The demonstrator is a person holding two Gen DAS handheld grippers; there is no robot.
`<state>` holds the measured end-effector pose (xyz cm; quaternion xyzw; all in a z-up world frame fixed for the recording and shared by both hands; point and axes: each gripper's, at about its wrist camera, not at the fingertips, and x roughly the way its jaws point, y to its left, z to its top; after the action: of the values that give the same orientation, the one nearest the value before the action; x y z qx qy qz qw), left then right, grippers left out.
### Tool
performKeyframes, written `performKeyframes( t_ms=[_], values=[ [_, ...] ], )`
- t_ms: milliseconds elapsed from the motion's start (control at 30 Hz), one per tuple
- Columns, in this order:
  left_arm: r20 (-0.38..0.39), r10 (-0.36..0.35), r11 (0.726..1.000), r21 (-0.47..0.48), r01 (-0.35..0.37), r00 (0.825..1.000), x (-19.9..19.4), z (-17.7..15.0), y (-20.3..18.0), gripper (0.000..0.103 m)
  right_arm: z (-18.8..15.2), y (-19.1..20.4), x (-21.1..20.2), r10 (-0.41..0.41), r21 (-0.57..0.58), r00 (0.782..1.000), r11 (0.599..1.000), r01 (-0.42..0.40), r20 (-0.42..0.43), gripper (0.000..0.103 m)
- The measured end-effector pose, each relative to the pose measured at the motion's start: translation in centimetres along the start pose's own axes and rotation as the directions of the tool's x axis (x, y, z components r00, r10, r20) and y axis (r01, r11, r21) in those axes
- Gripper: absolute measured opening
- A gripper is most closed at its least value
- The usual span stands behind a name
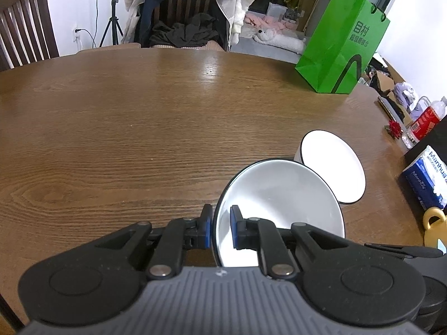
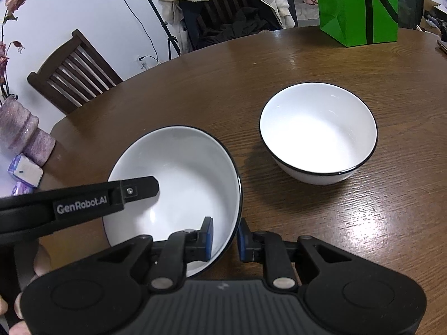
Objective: Organize plates and bowls
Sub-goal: 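Lift the white bowl with both grippers and carry it toward the blue bowl, then hold the white bowl with both grippers above the blue bowl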
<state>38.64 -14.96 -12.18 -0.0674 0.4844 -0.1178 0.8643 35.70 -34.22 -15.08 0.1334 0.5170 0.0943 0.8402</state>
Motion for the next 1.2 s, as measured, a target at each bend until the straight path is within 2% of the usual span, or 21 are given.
performKeyframes(
  t_ms=[567,1200],
  values=[
    [0.03,-0.001,1.0,-0.005,0.001,1.0,-4.7,-2.2,1.5,0.013,-2.6,2.7,-2.7,0.007,-0.019,1.0,1.0,-0.007,0.025,0.017],
    [0.052,0.033,0.997,-0.069,-0.029,0.998,-10.1,-4.9,5.8,0.013,-4.7,8.0,-4.5,0.035,-0.082,0.999,0.996,-0.034,0.016,0.017]
  ],
)
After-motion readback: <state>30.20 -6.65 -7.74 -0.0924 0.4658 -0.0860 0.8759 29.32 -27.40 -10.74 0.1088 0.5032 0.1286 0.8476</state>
